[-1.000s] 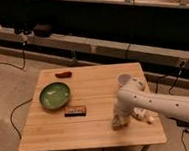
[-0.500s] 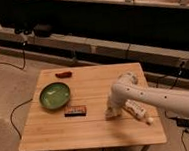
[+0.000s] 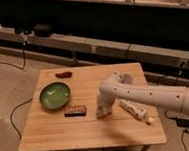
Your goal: Wipe the white sponge on the table
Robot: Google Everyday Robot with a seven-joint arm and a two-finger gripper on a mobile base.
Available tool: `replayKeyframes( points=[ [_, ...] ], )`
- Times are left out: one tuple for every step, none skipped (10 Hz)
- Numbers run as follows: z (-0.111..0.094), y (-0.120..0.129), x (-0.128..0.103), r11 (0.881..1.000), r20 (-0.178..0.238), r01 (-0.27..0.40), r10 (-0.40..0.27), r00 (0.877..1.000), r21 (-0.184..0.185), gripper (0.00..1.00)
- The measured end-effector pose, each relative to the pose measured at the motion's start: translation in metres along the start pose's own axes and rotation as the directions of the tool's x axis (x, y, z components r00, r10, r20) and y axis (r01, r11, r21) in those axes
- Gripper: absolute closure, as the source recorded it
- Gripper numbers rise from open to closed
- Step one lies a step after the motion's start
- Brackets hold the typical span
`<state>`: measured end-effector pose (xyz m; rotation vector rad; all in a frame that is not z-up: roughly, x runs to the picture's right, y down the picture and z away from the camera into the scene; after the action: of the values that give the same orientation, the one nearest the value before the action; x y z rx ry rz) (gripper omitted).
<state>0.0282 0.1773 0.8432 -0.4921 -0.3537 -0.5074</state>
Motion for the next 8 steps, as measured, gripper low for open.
replayKeyframes(
  points=[
    [0.001,-0.003,-0.016,1.000,0.008,0.031,-0.031,0.999,-0.001,1.00],
    [0.002,-0.003,-0.036,0.997,0.016,0.075,-0.075,0.997,-0.004,1.00],
    [0.004,0.001,-0.051,0.994,0.024,0.109,-0.108,0.994,-0.011,1.00],
    [0.006,0.013,-0.072,0.987,0.035,0.160,-0.159,0.987,-0.025,1.00],
    [0.009,0.028,-0.089,0.980,0.051,0.195,-0.193,0.980,-0.041,1.00],
    [0.010,0.039,-0.100,0.975,0.064,0.218,-0.215,0.975,-0.053,1.00],
    [0.010,0.054,-0.112,0.968,0.083,0.241,-0.235,0.968,-0.066,1.00],
    [0.009,0.065,-0.118,0.966,0.099,0.247,-0.240,0.966,-0.070,1.00]
  ],
)
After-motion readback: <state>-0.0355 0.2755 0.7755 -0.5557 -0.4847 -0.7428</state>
